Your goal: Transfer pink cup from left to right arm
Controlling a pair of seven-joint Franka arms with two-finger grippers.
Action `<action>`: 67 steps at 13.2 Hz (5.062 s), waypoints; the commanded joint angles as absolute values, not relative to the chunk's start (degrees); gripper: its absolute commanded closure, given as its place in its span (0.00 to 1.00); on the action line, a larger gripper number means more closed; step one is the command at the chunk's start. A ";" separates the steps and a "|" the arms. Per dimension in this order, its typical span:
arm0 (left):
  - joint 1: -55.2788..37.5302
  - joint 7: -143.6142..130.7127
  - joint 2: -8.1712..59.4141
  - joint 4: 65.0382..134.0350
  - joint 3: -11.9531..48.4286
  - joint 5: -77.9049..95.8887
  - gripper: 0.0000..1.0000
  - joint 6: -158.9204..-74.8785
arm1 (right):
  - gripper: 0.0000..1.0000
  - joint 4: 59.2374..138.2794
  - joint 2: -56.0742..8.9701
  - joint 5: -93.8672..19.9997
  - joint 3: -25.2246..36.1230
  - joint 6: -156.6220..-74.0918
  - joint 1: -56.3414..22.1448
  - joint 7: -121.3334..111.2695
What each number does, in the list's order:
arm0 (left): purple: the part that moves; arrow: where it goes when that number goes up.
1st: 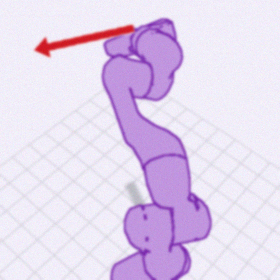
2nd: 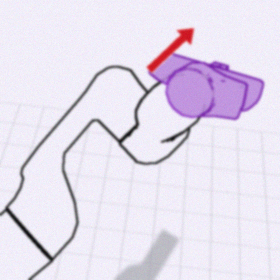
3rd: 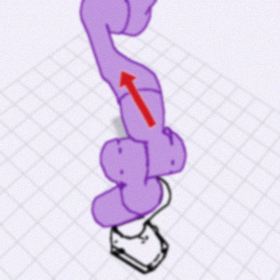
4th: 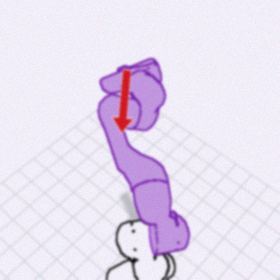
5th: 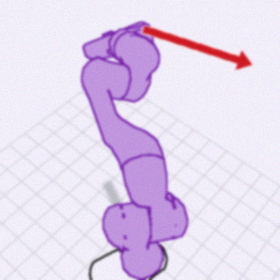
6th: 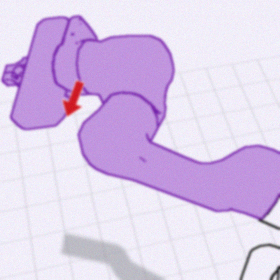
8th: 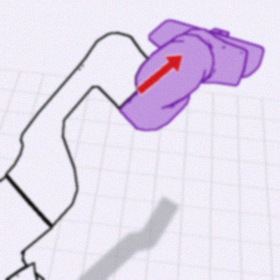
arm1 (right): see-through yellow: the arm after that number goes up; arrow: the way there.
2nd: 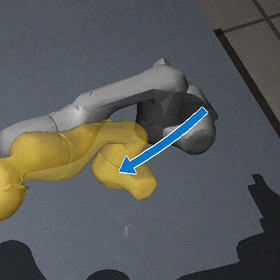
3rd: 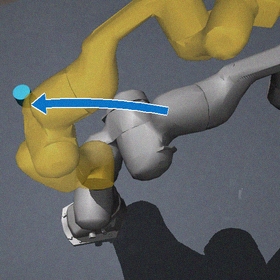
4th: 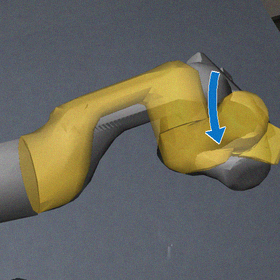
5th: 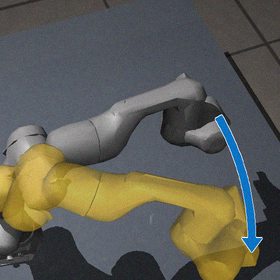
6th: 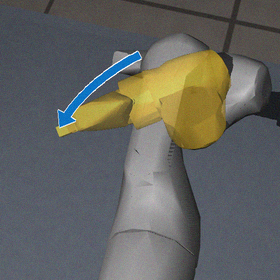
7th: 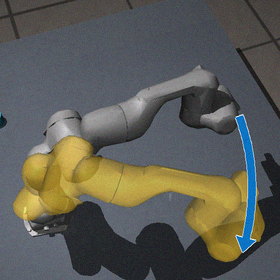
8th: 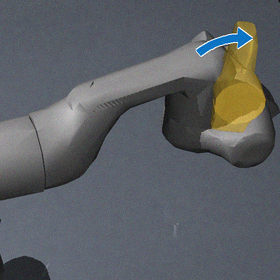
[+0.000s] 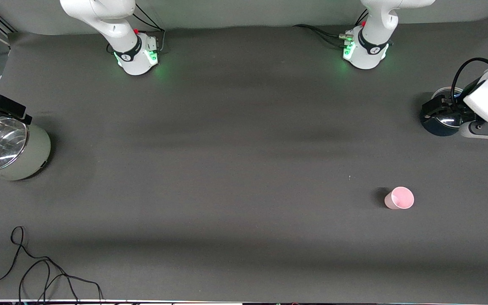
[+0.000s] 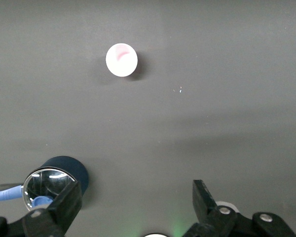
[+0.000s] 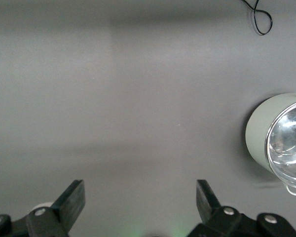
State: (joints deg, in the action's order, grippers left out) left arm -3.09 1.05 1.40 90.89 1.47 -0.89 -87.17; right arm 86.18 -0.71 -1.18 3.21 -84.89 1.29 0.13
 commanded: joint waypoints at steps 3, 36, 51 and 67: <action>-3.78 1.41 1.49 90.00 1.23 -1.76 0.00 -87.19 | 0.00 84.64 -1.41 -0.44 3.08 -83.85 1.14 0.26; 29.96 110.26 44.10 77.34 1.41 52.37 0.00 -92.64 | 0.00 85.25 -1.49 -0.26 3.16 -83.41 1.76 -0.26; 31.46 144.74 62.30 79.28 1.49 65.99 0.00 -91.06 | 0.00 85.34 -1.49 -0.26 3.16 -83.41 1.76 -0.35; 26.72 145.99 63.54 81.21 4.39 72.42 0.00 -95.62 | 0.00 85.25 -1.49 -0.26 3.16 -83.41 1.85 -0.35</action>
State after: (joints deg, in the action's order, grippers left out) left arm 27.14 144.95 63.70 80.31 4.40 70.97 -94.76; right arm 86.20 -1.18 -1.17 3.36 -84.22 1.54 0.13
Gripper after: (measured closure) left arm 0.000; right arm 0.000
